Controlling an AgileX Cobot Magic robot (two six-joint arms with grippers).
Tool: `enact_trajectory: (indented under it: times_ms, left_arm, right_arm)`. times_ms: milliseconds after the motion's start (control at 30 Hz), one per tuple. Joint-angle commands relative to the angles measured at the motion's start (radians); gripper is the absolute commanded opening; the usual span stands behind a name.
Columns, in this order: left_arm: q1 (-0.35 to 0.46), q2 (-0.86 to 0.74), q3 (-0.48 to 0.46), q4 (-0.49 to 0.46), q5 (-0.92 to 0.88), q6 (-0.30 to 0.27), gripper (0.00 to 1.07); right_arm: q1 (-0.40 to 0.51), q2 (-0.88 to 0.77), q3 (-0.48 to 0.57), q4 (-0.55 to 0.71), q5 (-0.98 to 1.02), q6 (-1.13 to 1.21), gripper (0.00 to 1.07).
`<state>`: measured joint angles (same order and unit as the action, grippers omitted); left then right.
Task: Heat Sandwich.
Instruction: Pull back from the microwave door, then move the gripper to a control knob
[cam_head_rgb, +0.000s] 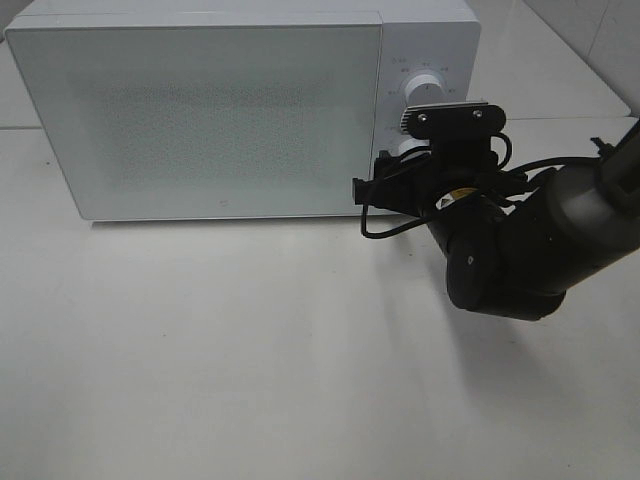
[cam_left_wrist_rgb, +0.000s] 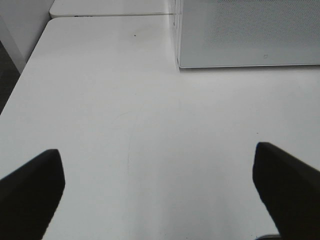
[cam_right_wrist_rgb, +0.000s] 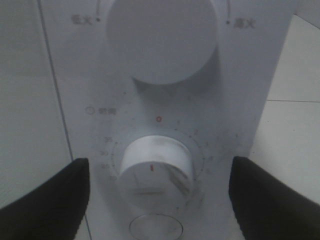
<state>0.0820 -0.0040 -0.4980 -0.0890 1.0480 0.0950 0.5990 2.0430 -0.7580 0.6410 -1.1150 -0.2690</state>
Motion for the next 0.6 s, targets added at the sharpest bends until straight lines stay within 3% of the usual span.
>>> enact_trajectory:
  times_ms: [33, 233, 433, 467, 567, 600]
  left_arm:
    - [-0.008, -0.026, 0.003, -0.006, -0.011, -0.003, 0.97]
    - [-0.008, -0.026, 0.003, -0.006, -0.011, -0.003, 0.97]
    - [-0.008, -0.026, 0.003, -0.005, -0.011, -0.003, 0.97]
    - [-0.008, -0.026, 0.003, -0.005, -0.011, -0.003, 0.97]
    - [-0.008, -0.026, 0.003, -0.005, -0.011, -0.003, 0.97]
    - [-0.008, -0.026, 0.003, -0.005, -0.011, -0.003, 0.97]
  right_arm:
    - [-0.008, 0.012, -0.022, -0.013, 0.000, 0.013, 0.74]
    - [-0.007, 0.021, -0.034, -0.017, 0.000, 0.015, 0.73]
    - [-0.007, 0.019, -0.034, -0.019, 0.000, 0.015, 0.63]
    - [-0.007, 0.019, -0.034, -0.019, 0.000, 0.015, 0.56]
    - [-0.007, 0.019, -0.034, -0.019, 0.000, 0.016, 0.47]
    - [-0.005, 0.019, -0.034, -0.019, 0.000, 0.023, 0.35]
